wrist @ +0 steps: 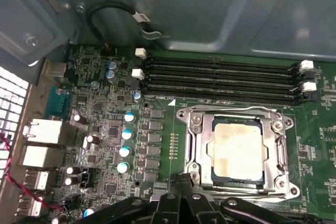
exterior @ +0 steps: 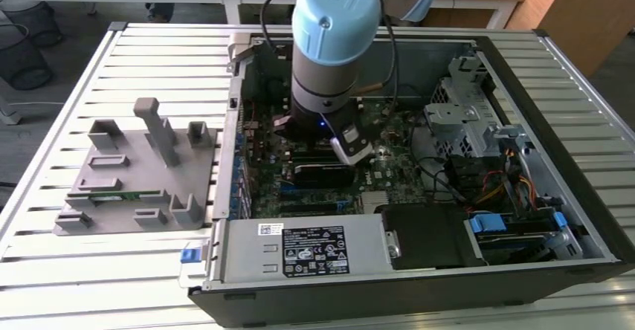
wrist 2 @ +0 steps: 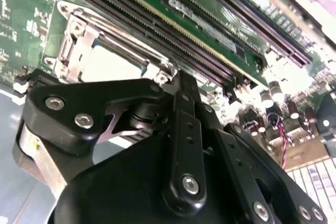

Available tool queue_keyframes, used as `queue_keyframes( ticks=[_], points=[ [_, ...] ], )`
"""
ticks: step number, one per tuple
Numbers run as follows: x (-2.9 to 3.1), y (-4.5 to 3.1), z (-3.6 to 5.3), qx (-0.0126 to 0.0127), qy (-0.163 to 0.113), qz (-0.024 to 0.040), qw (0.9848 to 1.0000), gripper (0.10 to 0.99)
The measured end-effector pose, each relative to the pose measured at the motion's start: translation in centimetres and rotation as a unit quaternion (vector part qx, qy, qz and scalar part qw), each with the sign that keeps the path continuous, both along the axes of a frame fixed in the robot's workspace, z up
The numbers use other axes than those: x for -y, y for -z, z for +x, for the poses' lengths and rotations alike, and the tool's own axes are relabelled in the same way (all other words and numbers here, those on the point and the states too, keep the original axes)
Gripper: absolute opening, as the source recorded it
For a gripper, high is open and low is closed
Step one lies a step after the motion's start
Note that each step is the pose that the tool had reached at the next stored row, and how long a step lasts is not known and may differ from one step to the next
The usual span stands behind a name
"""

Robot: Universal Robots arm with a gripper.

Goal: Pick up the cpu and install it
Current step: 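Install the second cpu locking lever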

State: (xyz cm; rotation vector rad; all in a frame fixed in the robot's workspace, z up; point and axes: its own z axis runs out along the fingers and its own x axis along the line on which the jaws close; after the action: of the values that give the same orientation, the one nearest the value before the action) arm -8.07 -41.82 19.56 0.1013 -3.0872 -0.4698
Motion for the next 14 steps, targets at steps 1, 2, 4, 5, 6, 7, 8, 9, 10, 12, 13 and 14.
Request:
queue_keyframes(
  ticks=[1,2,4,5,6,7,8,9,10,12,13,14],
  points=[
    [0.0,-0.17,0.0,0.0,0.0,0.0,1.0,0.106],
    [0.0,-0.35,0.0,0.0,0.0,0.0,1.0,0.106],
    [0.0,-0.72,0.0,0.0,0.0,-0.0001,1.0,0.106],
    [0.0,-0.86,0.0,0.0,0.0,0.0,1.0,0.106],
    [0.0,-0.98,0.0,0.0,0.0,-0.0001,1.0,0.106],
    [0.0,-1.09,0.0,0.0,0.0,-0.0001,1.0,0.106],
    [0.0,-1.2,0.0,0.0,0.0,-0.0001,1.0,0.106],
    [0.0,-1.36,0.0,0.0,0.0,-0.0001,1.0,0.106],
    [0.0,-1.66,0.0,0.0,0.0,-0.0001,1.0,0.106],
    [0.0,-1.92,0.0,0.0,0.0,0.0,1.0,0.106],
    [0.0,-2.06,0.0,0.0,0.0,-0.0001,1.0,0.106],
    [0.0,-2.18,0.0,0.0,0.0,0.0,1.0,0.106]
  ],
)
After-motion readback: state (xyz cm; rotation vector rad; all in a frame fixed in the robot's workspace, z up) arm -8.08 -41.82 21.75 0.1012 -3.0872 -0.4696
